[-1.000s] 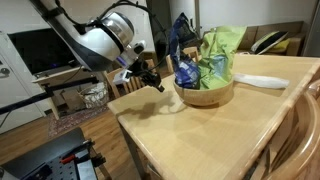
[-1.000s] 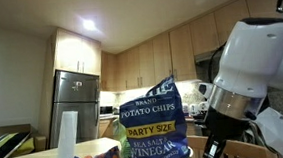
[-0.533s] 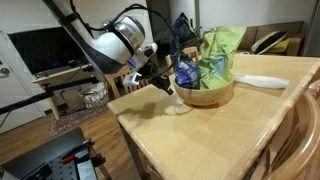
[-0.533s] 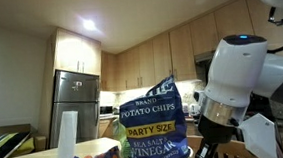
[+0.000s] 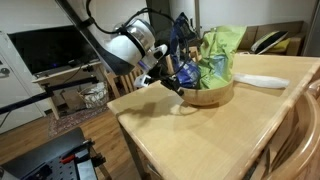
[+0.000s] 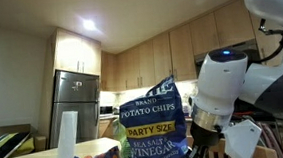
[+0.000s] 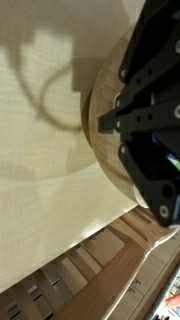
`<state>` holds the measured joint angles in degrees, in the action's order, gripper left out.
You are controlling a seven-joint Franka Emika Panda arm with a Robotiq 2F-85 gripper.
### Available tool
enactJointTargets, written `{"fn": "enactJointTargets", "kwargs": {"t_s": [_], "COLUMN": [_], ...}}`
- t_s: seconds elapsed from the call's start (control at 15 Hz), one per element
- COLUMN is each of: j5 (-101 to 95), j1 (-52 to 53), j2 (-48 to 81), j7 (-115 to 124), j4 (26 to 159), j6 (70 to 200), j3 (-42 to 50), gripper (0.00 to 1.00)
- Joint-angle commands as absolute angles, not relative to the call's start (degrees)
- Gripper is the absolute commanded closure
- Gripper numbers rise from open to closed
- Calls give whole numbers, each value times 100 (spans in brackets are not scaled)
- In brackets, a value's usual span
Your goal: Place the potato chips bag in the bowl then move the bowl to the middle of the table
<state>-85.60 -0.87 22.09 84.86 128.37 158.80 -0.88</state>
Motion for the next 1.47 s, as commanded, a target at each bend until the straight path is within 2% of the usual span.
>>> {"fn": "enactJointTargets", "kwargs": {"t_s": [0.0,0.67,1.4], "j5": [-8845,-10209,-10206], "j1": [-32,41,227], "j2": [2451,2699,2831], "j7": [8877,10195,10169], "j4": [12515,12131,11752], "j6": [15793,15645,15457], "j3": [-20,-35,-113], "gripper": [100,100,100]}}
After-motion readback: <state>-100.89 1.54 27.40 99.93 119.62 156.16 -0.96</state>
